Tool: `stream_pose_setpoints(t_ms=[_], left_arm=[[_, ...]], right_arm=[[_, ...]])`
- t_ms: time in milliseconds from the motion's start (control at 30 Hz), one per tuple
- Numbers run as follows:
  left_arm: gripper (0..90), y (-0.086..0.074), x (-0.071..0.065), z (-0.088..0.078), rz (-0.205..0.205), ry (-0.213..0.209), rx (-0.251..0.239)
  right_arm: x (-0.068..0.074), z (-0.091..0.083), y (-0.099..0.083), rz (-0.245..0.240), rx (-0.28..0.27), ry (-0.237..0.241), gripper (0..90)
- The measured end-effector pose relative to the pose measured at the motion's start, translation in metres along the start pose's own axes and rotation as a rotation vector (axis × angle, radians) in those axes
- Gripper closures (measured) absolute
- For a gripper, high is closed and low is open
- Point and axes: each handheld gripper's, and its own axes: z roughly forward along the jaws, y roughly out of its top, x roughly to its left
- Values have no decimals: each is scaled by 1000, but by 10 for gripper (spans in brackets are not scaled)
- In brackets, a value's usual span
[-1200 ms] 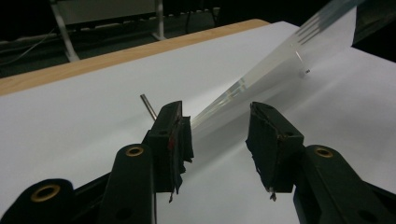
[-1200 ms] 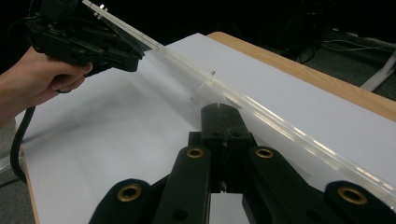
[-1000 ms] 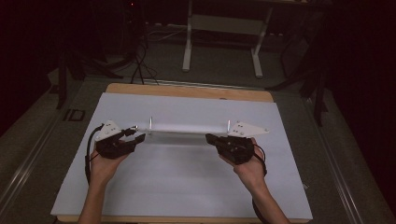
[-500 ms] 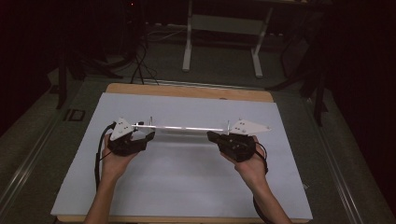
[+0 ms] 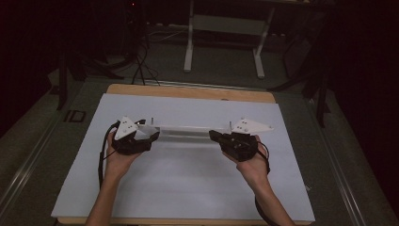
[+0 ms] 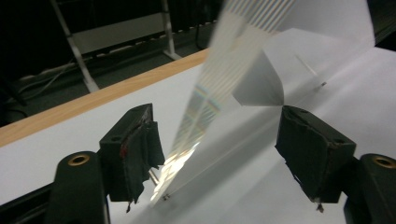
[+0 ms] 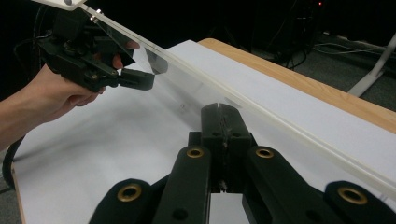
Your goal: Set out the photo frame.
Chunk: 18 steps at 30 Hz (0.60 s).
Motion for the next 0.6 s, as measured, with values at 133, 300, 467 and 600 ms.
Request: stream_pose_setpoints(t_ms=[133, 300, 467, 600], left_arm=[[347, 0, -1, 0, -6, -6, -1], [356, 1, -3, 0, 12, 16, -5], [358, 5, -2, 2, 14, 28, 0], [357, 7, 0, 4, 5, 39, -9]], right_arm=[[-1, 1, 1, 4, -3, -2, 900], [-1, 1, 1, -6, -4, -16, 900], [-6, 2, 3, 3, -5, -31, 900], [-11, 3, 5, 15, -12, -31, 855]])
